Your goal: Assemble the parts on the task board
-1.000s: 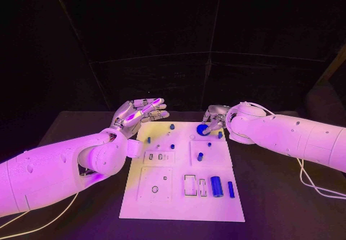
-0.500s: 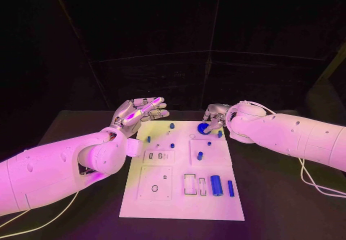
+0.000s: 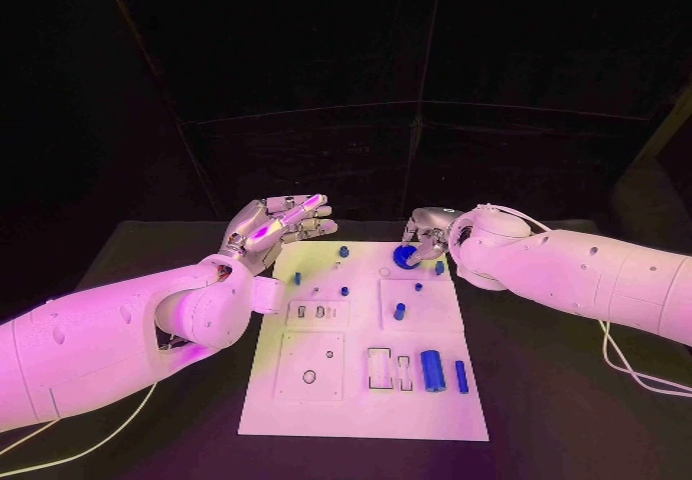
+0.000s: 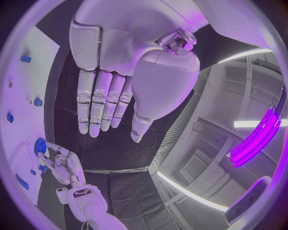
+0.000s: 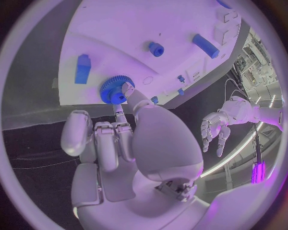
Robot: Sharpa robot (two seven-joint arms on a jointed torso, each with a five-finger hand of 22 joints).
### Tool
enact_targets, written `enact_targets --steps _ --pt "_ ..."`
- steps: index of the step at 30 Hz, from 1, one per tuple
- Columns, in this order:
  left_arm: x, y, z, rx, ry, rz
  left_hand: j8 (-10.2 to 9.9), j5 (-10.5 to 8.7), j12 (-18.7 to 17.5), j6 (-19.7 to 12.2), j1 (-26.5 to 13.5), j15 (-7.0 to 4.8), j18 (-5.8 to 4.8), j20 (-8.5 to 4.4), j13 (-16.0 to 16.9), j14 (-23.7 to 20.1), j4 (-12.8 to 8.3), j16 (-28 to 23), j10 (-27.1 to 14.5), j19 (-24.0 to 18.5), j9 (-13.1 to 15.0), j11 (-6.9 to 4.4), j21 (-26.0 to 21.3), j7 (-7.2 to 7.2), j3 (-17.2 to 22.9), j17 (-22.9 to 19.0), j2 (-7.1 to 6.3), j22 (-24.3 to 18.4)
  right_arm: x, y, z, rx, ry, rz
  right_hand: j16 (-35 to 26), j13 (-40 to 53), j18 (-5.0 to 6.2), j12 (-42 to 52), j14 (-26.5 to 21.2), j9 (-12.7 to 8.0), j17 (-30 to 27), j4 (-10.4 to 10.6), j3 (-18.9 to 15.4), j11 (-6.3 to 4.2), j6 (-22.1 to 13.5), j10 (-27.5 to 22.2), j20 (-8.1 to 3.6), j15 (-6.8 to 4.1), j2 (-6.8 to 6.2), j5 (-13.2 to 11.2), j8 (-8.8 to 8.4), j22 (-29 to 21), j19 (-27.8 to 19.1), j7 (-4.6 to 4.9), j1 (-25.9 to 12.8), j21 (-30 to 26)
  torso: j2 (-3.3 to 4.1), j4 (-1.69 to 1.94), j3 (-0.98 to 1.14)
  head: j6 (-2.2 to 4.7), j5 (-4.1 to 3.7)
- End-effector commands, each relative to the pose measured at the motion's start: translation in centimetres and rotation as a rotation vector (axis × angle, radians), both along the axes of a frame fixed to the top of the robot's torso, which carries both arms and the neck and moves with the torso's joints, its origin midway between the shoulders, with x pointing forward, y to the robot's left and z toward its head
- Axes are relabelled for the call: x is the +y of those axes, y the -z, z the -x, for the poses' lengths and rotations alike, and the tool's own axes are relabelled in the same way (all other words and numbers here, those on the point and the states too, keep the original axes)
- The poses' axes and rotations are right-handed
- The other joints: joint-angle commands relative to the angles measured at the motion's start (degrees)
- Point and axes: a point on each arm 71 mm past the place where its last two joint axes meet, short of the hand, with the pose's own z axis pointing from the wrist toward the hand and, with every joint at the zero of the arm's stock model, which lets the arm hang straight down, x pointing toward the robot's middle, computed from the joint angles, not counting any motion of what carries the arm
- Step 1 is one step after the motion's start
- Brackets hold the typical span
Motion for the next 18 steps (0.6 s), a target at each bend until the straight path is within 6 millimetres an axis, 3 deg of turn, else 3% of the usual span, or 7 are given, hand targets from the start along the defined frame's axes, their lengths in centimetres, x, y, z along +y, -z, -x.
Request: enact_targets --steps 1,9,16,18 --pt "-0.1 -0.2 0.0 -0.006 0.011 0.007 0.02 -0.14 -0.10 0.15 0.24 0.01 0.82 -0.12 -0.03 0.36 -0.36 -0.26 0.11 0.42 -0.03 0.02 -0.22 0.18 -0.09 0.07 0.52 -0.04 0.3 -0.7 0.1 -0.077 -0.018 -0.019 0.14 11.82 -0.42 0.26 5.93 0.41 14.45 0.11 0.56 -0.60 3.12 4.02 -0.31 -0.47 0.62 0.95 0.38 0.14 0.22 -1.49 -0.77 0.22 -0.02 -0.01 -0.01 -0.04 0.13" --pt "0.0 -0.2 0.1 -0.005 0.011 0.007 -0.03 -0.14 -0.15 0.09 0.27 0.03 0.81 -0.12 -0.05 0.38 -0.43 -0.34 0.06 0.45 -0.05 0.06 -0.29 0.23 -0.09 0.09 0.57 -0.04 1.5 -1.0 1.0 -0.101 -0.047 -0.039 0.14 11.84 -0.53 0.25 5.93 0.22 14.46 0.08 1.03 -0.63 3.09 4.04 -0.46 -0.57 0.17 1.17 -0.07 0.71 0.51 -1.52 -1.69 0.40 -0.01 0.06 -0.03 0.43 -0.06" --pt "-0.1 -0.2 0.1 -0.005 0.012 0.007 -0.03 -0.14 -0.15 0.09 0.27 0.03 0.81 -0.12 -0.05 0.38 -0.43 -0.34 0.06 0.45 -0.05 0.06 -0.29 0.23 -0.09 0.09 0.57 -0.04 4.1 -1.3 1.6 -0.147 -0.093 -0.038 0.13 11.76 -0.58 0.18 5.92 0.12 14.44 -0.12 1.44 -0.63 3.00 3.99 -0.49 -0.58 -0.03 1.40 -0.37 0.99 0.65 -1.50 -1.91 0.49 0.11 0.32 0.01 0.51 0.03" --pt "-0.1 -0.2 0.1 -0.005 0.012 0.007 -0.03 -0.14 -0.15 0.09 0.27 0.03 0.81 -0.12 -0.05 0.38 -0.43 -0.34 0.06 0.45 -0.05 0.06 -0.29 0.23 -0.09 0.09 0.57 -0.04 5.1 -1.5 1.6 -0.166 -0.116 -0.026 0.13 11.73 -0.58 0.16 5.93 0.09 14.44 -0.24 1.61 -0.63 3.00 3.97 -0.50 -0.58 -0.10 1.46 -0.45 1.02 0.67 -1.50 -1.90 0.50 0.08 0.25 0.01 0.49 0.21"
